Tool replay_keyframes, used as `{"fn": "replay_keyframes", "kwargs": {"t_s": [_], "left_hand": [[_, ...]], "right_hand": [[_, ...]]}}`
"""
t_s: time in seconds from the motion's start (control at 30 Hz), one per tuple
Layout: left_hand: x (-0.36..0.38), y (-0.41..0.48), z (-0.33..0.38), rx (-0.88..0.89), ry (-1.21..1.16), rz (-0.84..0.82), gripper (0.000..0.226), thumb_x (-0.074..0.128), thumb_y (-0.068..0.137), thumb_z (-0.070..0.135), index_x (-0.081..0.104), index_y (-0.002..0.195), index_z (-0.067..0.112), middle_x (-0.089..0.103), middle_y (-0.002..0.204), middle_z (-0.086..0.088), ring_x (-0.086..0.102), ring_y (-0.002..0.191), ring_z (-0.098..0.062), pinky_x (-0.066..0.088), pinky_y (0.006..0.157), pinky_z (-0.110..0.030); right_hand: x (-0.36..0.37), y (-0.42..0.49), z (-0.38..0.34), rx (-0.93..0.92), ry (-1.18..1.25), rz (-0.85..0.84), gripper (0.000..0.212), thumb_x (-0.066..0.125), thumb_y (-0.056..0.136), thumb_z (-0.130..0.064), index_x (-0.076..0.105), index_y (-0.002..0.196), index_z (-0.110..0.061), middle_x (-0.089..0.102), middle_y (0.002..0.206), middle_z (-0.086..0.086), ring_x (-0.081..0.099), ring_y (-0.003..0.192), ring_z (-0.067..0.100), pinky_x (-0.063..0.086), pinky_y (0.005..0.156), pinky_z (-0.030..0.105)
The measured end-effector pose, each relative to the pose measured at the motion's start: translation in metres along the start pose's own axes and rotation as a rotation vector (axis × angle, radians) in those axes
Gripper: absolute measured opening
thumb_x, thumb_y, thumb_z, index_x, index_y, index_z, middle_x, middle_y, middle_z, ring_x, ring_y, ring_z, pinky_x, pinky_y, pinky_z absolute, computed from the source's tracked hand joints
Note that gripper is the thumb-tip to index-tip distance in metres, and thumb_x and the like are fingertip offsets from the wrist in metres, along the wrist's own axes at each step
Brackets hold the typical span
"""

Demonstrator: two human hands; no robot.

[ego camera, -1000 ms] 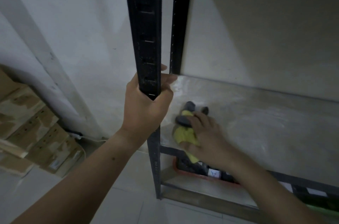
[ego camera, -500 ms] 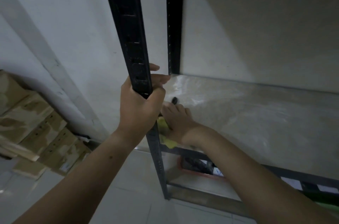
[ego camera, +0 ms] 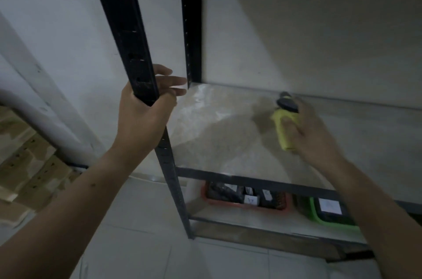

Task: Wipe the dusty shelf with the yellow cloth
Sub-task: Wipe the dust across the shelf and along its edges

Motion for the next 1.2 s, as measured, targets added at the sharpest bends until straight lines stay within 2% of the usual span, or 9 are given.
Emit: {"fn": "replay_keyframes", "kwargs": {"t_s": [0.2, 0.3, 0.43, 0.57, 0.7, 0.83, 0.93, 1.1, 1.2], "left_hand": [[-0.009, -0.020, -0.034, -0.046, 0.060, 0.005, 0.022, 0.067, 0.086, 0.020, 0.065, 0.102, 0.034, 0.077, 0.108, 0.005, 0.074, 0.103, -0.014, 0.058, 0.088, -0.035], [-0.012, -0.053, -0.074, -0.185, 0.204, 0.024, 0.028, 0.069, 0.088, 0.009, 0.057, 0.082, 0.033, 0.062, 0.075, 0.007, 0.061, 0.069, -0.001, 0.050, 0.065, -0.025], [-0.011, -0.057, -0.086, -0.215, 0.215, 0.099, 0.022, 0.061, 0.073, 0.012, 0.042, 0.072, 0.022, 0.045, 0.059, 0.009, 0.046, 0.051, -0.005, 0.040, 0.048, -0.017], [-0.009, -0.054, -0.085, -0.193, 0.234, 0.086, 0.020, 0.060, 0.070, 0.013, 0.041, 0.074, 0.016, 0.042, 0.059, 0.010, 0.042, 0.052, -0.007, 0.037, 0.049, -0.019], [-0.008, -0.053, -0.087, -0.180, 0.252, 0.070, 0.021, 0.059, 0.070, 0.013, 0.039, 0.073, 0.015, 0.039, 0.061, 0.007, 0.042, 0.055, -0.014, 0.038, 0.051, -0.027], [-0.007, -0.054, -0.090, -0.140, 0.243, 0.099, 0.021, 0.057, 0.070, 0.008, 0.037, 0.073, 0.014, 0.035, 0.059, 0.006, 0.037, 0.052, -0.010, 0.033, 0.047, -0.026], [-0.006, -0.054, -0.090, -0.117, 0.216, 0.116, 0.025, 0.055, 0.069, 0.004, 0.035, 0.071, 0.019, 0.035, 0.057, 0.009, 0.035, 0.049, -0.008, 0.031, 0.045, -0.020], [-0.006, -0.054, -0.085, -0.073, 0.207, 0.084, 0.025, 0.056, 0.070, 0.001, 0.036, 0.071, 0.017, 0.036, 0.059, 0.005, 0.036, 0.051, -0.009, 0.033, 0.046, -0.024], [-0.006, -0.053, -0.082, -0.071, 0.213, 0.059, 0.025, 0.056, 0.071, 0.002, 0.036, 0.070, 0.015, 0.035, 0.059, 0.006, 0.036, 0.051, -0.009, 0.032, 0.046, -0.023]], "right_hand": [[-0.029, -0.036, 0.080, 0.270, -0.497, 0.021, 0.052, 0.050, 0.093, -0.028, 0.040, 0.137, -0.004, 0.045, 0.139, 0.021, 0.048, 0.118, 0.041, 0.044, 0.097, 0.052], [-0.005, -0.038, 0.063, 0.295, -0.540, 0.031, 0.055, 0.048, 0.092, -0.034, 0.038, 0.138, -0.004, 0.042, 0.143, 0.020, 0.044, 0.122, 0.040, 0.043, 0.099, 0.050], [0.056, -0.031, -0.016, 0.073, -0.433, 0.013, 0.047, 0.045, 0.092, -0.033, 0.042, 0.135, -0.016, 0.044, 0.140, 0.009, 0.048, 0.119, 0.032, 0.047, 0.094, 0.044], [0.121, -0.021, -0.087, -0.249, -0.112, -0.329, 0.043, 0.051, 0.095, -0.024, 0.046, 0.138, -0.026, 0.043, 0.147, -0.004, 0.045, 0.131, 0.016, 0.042, 0.107, 0.034], [0.062, 0.024, -0.055, -0.166, 0.273, -0.265, 0.030, 0.057, 0.094, -0.012, 0.055, 0.118, -0.029, 0.039, 0.152, -0.008, 0.064, 0.104, 0.009, 0.049, 0.089, 0.016], [0.023, 0.061, 0.035, 0.175, -0.283, -0.066, 0.039, 0.051, 0.095, -0.021, 0.050, 0.133, -0.011, 0.045, 0.146, 0.011, 0.047, 0.130, 0.031, 0.036, 0.111, 0.034], [0.073, 0.063, 0.003, 0.065, -0.327, 0.039, 0.041, 0.045, 0.089, -0.023, 0.060, 0.122, -0.004, 0.058, 0.128, 0.019, 0.052, 0.121, 0.035, 0.037, 0.108, 0.037], [0.198, 0.058, -0.120, -0.123, -0.017, -0.309, 0.034, 0.048, 0.087, -0.019, 0.060, 0.120, -0.020, 0.060, 0.128, 0.003, 0.055, 0.116, 0.022, 0.040, 0.095, 0.028], [0.187, 0.073, -0.128, -0.187, 0.162, -0.432, 0.037, 0.048, 0.090, -0.011, 0.061, 0.124, -0.016, 0.061, 0.131, 0.004, 0.054, 0.121, 0.019, 0.043, 0.098, 0.021]]}}
Point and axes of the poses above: each hand's wrist, its own y-axis towards the middle knuckle, its own x-axis out of the palm, z = x × y, the point moved 6 cm from there along y, towards the middle knuckle
